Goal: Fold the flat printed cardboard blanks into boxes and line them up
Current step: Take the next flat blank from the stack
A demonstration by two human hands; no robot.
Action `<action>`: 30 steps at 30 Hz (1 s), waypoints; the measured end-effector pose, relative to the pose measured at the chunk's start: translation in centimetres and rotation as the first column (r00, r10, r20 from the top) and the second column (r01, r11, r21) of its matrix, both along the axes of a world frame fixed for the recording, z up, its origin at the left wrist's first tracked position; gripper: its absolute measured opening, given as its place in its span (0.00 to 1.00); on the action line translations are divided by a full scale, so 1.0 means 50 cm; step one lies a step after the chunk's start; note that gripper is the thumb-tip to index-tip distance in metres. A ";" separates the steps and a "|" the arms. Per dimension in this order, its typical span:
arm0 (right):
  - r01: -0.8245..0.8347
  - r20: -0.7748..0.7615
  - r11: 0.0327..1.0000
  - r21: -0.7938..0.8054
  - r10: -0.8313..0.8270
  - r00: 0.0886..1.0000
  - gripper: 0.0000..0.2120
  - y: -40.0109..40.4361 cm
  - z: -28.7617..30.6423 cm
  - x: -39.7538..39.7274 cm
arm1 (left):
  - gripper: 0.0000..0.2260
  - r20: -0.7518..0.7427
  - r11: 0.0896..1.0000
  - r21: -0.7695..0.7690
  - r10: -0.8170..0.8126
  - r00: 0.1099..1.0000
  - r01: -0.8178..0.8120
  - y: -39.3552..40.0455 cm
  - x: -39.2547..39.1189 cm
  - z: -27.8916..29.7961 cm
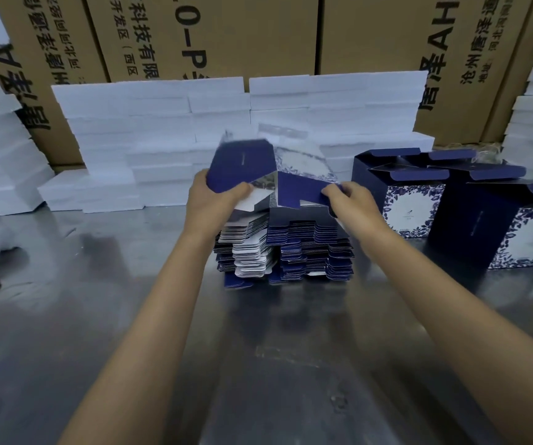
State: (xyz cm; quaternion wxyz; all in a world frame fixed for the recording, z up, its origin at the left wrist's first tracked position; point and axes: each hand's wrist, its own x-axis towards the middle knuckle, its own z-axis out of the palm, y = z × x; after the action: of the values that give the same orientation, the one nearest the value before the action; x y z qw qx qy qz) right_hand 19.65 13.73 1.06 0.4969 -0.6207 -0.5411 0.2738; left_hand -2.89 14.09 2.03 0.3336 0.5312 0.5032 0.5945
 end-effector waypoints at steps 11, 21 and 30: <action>-0.046 -0.122 0.998 0.054 0.052 0.991 0.24 -0.081 0.033 -0.007 | 0.36 0.064 0.955 0.277 0.095 0.993 -0.109 -0.079 0.048 -0.016; -0.520 -0.710 0.852 0.058 0.401 0.578 0.27 -0.084 0.008 -0.015 | 0.42 -0.476 0.962 0.274 0.127 0.870 0.009 -0.097 0.108 -0.062; -0.407 -0.720 0.911 -0.065 0.240 0.651 0.17 -0.058 -0.057 0.015 | 0.21 -0.476 0.980 0.195 0.132 0.869 -0.042 -0.067 0.055 -0.097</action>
State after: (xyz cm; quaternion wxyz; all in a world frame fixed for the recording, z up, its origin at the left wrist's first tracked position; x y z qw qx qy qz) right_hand 20.41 10.82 -1.80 0.5341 -0.4146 -0.3819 0.6301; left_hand -0.12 10.74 -2.82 0.1202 0.6680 0.5390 0.4988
